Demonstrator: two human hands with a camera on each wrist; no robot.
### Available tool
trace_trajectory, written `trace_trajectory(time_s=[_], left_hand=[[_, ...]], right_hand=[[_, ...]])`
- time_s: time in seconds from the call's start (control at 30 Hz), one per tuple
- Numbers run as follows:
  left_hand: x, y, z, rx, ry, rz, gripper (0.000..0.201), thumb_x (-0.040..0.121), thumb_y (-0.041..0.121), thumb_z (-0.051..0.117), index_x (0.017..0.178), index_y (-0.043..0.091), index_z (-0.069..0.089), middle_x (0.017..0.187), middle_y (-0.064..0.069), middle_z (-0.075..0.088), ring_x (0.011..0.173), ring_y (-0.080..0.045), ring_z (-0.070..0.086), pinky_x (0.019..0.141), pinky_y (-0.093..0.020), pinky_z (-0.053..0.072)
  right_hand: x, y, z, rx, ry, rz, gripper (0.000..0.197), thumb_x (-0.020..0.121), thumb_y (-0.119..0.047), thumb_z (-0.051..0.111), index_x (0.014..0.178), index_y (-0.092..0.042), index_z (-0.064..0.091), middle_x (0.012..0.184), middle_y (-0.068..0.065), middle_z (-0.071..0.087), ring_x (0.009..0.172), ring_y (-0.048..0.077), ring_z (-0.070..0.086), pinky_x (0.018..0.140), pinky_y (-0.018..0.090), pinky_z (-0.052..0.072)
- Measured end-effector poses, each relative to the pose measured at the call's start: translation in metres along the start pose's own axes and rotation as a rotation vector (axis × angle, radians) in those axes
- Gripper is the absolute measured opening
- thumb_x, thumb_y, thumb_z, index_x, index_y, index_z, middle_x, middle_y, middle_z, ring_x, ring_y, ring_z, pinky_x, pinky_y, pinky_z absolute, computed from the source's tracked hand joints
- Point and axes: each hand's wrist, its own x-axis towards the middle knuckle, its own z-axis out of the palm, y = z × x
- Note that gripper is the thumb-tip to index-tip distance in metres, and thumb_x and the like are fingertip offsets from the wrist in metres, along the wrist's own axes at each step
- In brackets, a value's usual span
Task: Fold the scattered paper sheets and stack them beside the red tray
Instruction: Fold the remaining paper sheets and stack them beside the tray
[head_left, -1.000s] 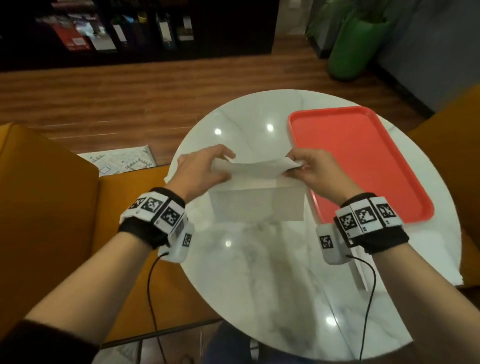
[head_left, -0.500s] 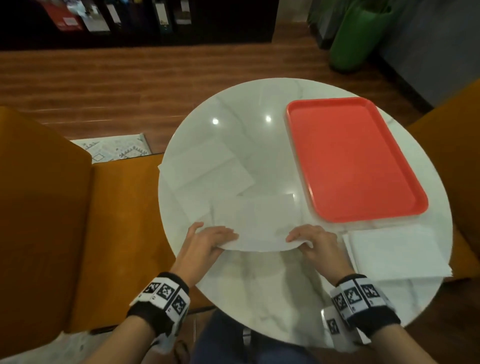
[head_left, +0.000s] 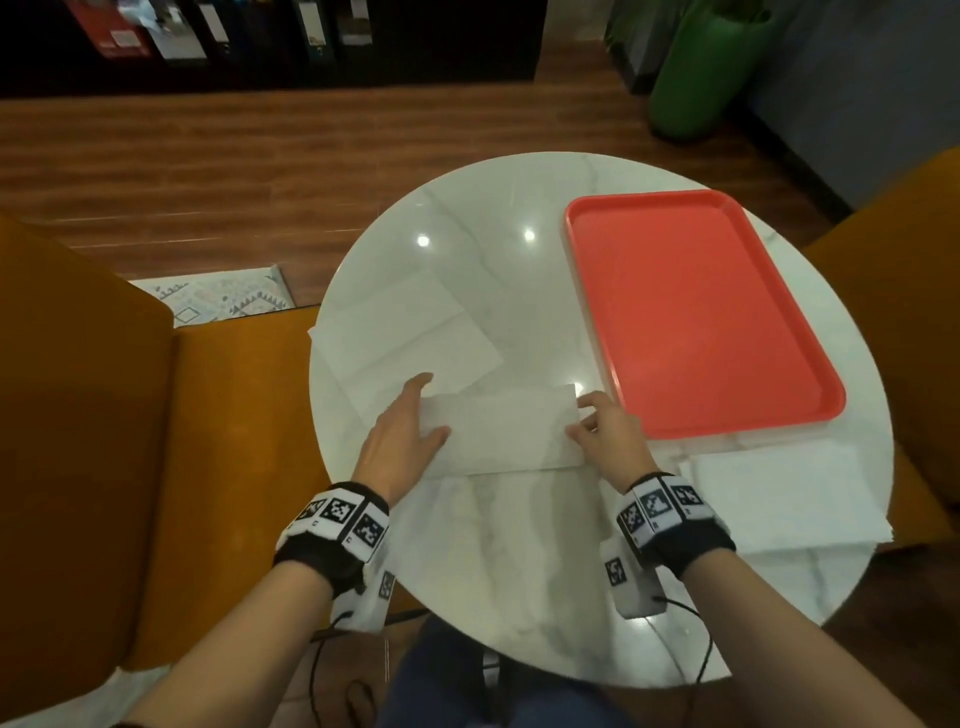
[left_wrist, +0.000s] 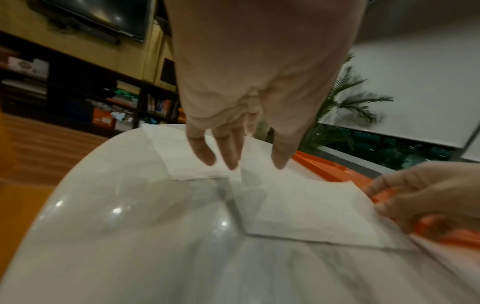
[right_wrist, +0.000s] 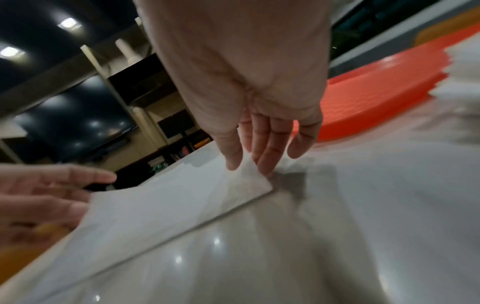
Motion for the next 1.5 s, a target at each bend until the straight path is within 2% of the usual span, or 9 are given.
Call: trace_trajectory(time_s=[0.23,0.4,0.57,0.8,0.93,1.03,1.13,1.3,1.5], left_hand=[[-0.038,-0.011,0.035,0.536,-0.012,0.244,0.063,0.096,0.038,0.047,0.151,0.022,0.02,0.157,-0.007,0.023,0.144,-0.022,0.024,0.114,-0.045,0.022],[-0.057,-0.028,0.06,0.73,-0.225,0.165,0.072,0.096,0.061,0.019,0.143,0.01,0.037,0.149,-0.009,0.041,0.134,-0.022,0.044,0.103,-0.054,0.036],[-0.058,-0.047,0.063,0.76,-0.242,0.197,0.083,0.092,0.071,0.008,0.15,0.013,0.015,0.158,-0.007,0.022,0.142,-0.023,0.029,0.108,-0.052,0.011],[-0.055,-0.051,0.066,0.685,-0.246,0.227,0.099,0.07,0.083,-0.018,0.146,0.019,-0.024,0.154,0.005,-0.03,0.143,-0.014,-0.022,0.111,-0.047,-0.017],[-0.055,-0.049,0.065,0.682,-0.2,0.246,0.092,0.083,0.077,0.002,0.153,0.017,-0.004,0.16,0.001,-0.008,0.148,-0.018,-0.002,0.115,-0.052,0.001],[-0.051,-0.032,0.063,0.668,-0.059,0.257,0.076,0.087,0.064,0.025,0.144,0.014,0.037,0.142,-0.01,0.047,0.128,-0.027,0.048,0.1,-0.054,0.036],[-0.044,-0.018,0.068,0.667,-0.063,0.255,0.078,0.081,0.066,0.034,0.145,0.021,0.033,0.14,-0.011,0.045,0.127,-0.029,0.046,0.1,-0.054,0.034],[-0.037,-0.001,0.084,0.737,-0.097,0.308,0.065,0.08,0.055,0.045,0.136,0.023,0.043,0.13,-0.006,0.057,0.119,-0.026,0.056,0.092,-0.058,0.042],[-0.031,0.049,0.086,0.37,-0.213,0.363,0.021,0.092,0.027,0.051,0.107,0.029,0.065,0.093,0.007,0.072,0.087,-0.017,0.067,0.082,-0.035,0.049]], right_hand=[[-0.024,-0.013,0.018,-0.281,0.14,-0.282,0.044,0.092,-0.008,0.051,0.135,-0.01,0.044,0.135,0.011,0.049,0.124,0.027,0.046,0.107,0.04,0.035],[-0.057,-0.023,0.059,-0.464,-0.331,-0.463,0.051,0.103,-0.025,0.029,0.151,-0.013,0.014,0.16,0.005,0.008,0.148,0.019,0.004,0.118,0.036,-0.001],[-0.059,0.011,0.069,-0.598,-0.389,-0.499,0.054,0.102,-0.037,0.015,0.151,-0.023,-0.005,0.155,-0.01,-0.017,0.138,0.004,-0.02,0.118,0.037,-0.009],[-0.048,0.052,0.025,-0.529,-0.204,-0.28,0.05,0.103,-0.036,0.014,0.15,-0.032,-0.001,0.152,-0.02,-0.014,0.141,-0.003,-0.012,0.118,0.038,-0.008],[-0.04,0.059,0.017,-0.52,-0.071,-0.278,0.049,0.102,-0.032,0.019,0.149,-0.022,0.024,0.156,-0.01,0.017,0.145,0.009,0.017,0.117,0.043,0.015],[-0.036,0.048,0.022,-0.502,0.06,-0.377,0.044,0.086,-0.028,0.029,0.107,-0.011,0.065,0.111,0.006,0.064,0.099,0.029,0.061,0.084,0.042,0.047],[-0.035,0.047,0.024,-0.531,0.093,-0.398,0.012,0.082,-0.018,0.052,0.081,-0.012,0.063,0.082,0.003,0.059,0.076,0.028,0.058,0.071,0.039,0.044],[-0.045,0.049,0.009,-0.392,0.106,-0.372,0.011,0.087,-0.025,0.056,0.091,-0.018,0.064,0.097,-0.003,0.057,0.095,0.018,0.05,0.088,0.036,0.027],[-0.079,0.049,-0.054,0.127,0.138,-0.189,0.018,0.084,-0.044,0.06,0.1,-0.035,0.059,0.107,-0.019,0.057,0.105,0.003,0.046,0.094,0.032,0.03]])
